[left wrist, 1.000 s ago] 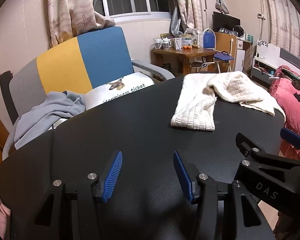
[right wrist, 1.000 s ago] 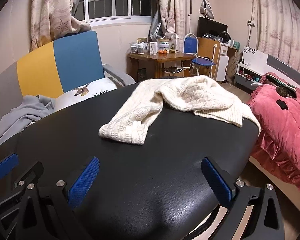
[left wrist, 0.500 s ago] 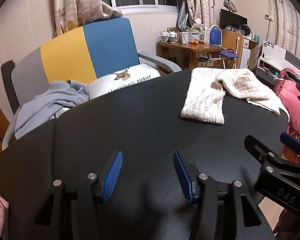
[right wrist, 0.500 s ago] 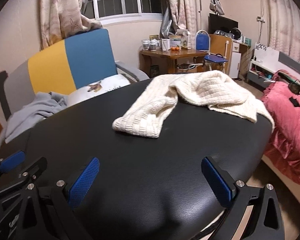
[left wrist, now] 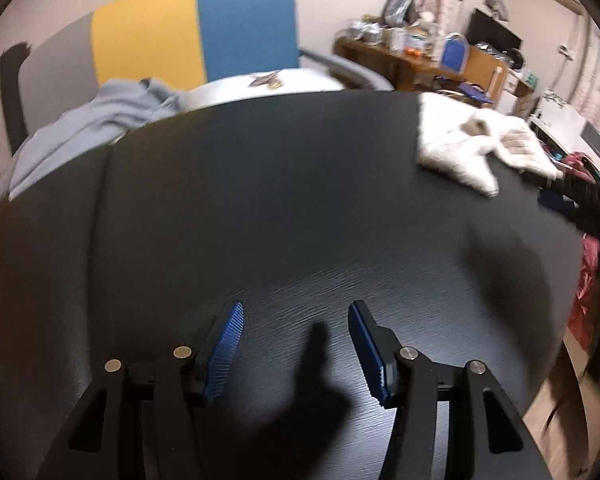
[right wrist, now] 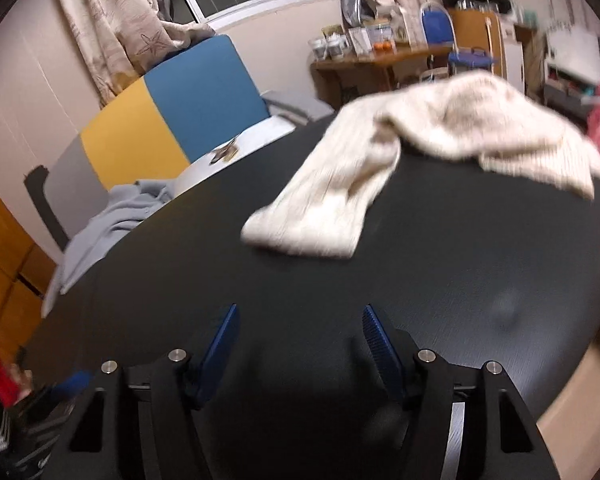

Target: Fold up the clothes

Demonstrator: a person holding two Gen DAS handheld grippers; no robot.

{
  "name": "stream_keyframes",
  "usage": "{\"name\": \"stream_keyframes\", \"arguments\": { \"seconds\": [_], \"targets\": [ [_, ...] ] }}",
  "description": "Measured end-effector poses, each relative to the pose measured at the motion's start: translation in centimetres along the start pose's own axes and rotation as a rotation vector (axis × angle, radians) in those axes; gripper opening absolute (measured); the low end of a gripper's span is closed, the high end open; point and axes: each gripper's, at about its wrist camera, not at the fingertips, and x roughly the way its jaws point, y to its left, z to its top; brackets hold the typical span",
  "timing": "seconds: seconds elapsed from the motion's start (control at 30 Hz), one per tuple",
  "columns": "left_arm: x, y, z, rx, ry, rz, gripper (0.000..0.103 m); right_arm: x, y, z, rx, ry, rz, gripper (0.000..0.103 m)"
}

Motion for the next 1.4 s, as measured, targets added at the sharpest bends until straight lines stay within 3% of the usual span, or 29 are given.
{"name": "stream_keyframes", "arguments": {
  "seconds": [0.13,0.3,0.33,0.4,0.5,0.67,0.73,0.93,1.0,1.1,1.17,1.3,1.4],
  "targets": [
    [0.7,2.5,-0.9,-0.051,0.021,0.013,0.056,4.1,-0.9,4.2,0.036,0.034,0.025,0.072],
    [0.5,3.8,-1.6,-0.068,0.003,0.019,0.056,11.0,-0.4,6.7,0.071,0.116,0.002,0.08],
    [0.4,3.8,-1.8,-0.064,-0.004,0.019,0.056,12.5,-0.1,6.8,0.061,0.14,-0.013,0.09],
    [0.3,3.8,-2.2,-0.055,-0.014,0.02,0.056,14.3,1.9,6.6,-0.06,0.148,-0.059,0.103],
    [-0.1,4.3,-2.7,-0.053,-0.02,0.017,0.056,15.8,5.7,5.9,-0.248,0.195,-0.105,0.103],
    [-1.9,8.9,-3.7,-0.192,-0.022,0.017,0.056,15.2,12.3,3.0,-0.383,0.246,0.081,0.103],
    [-3.1,11.4,-4.6,-0.254,-0.032,0.04,0.056,14.7,14.9,1.6,-0.389,0.264,0.191,0.103],
    [-7.9,16.9,-6.8,-0.367,-0.114,0.161,0.056,13.4,21.7,-3.1,-0.31,0.317,0.499,0.103],
    [-9.5,18.2,-7.4,-0.399,-0.141,0.201,0.056,13.2,24.3,-4.6,-0.228,0.349,0.62,0.103],
    [-11.2,20.1,-8.5,-0.443,-0.171,0.236,0.056,13.1,27.7,-6.4,-0.115,0.431,0.8,0.103],
    [-12.3,21.1,-9.3,-0.478,-0.185,0.253,0.056,12.1,31.4,-8.6,-0.13,0.527,0.917,0.103],
    [-13.3,22.2,-9.3,-0.502,-0.193,0.246,0.056,10.2,35.7,-11.4,-0.172,0.651,0.988,0.103],
    [-12.8,21.5,-8.7,-0.469,-0.176,0.199,0.057,7.5,33.2,-9.8,-0.174,0.603,1.03,0.103]
  ]
}}
